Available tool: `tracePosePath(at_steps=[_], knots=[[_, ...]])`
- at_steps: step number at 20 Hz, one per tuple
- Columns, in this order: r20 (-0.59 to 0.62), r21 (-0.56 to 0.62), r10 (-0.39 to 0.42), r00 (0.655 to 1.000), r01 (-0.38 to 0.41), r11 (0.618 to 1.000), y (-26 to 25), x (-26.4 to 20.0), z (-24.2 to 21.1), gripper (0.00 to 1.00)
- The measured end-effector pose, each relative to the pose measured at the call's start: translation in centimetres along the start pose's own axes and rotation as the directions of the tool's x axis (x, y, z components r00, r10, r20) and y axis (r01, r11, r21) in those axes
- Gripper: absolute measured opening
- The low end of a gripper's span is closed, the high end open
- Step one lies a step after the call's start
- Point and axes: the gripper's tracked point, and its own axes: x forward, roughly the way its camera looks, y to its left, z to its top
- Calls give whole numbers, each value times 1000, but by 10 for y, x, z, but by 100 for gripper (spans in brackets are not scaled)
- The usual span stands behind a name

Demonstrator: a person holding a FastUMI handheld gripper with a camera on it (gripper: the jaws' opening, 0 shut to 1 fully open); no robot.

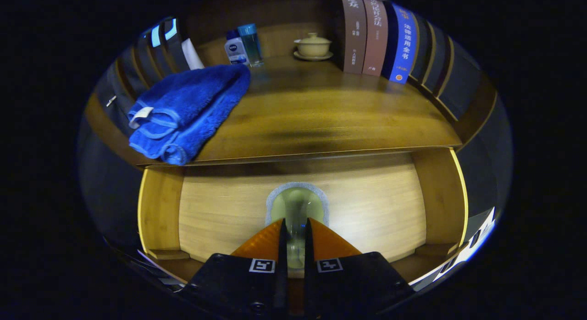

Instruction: Pull open the drawer, take out the items inside it, and place them on the countertop above the cabinet.

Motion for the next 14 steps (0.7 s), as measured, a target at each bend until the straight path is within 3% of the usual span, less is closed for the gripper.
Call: tracePosePath(at_steps=[6, 14], knots=[[156, -20, -7, 988, 10, 1000, 0, -54, 30, 18], [256, -15, 10, 967, -6, 1000, 11, -55, 126, 18]])
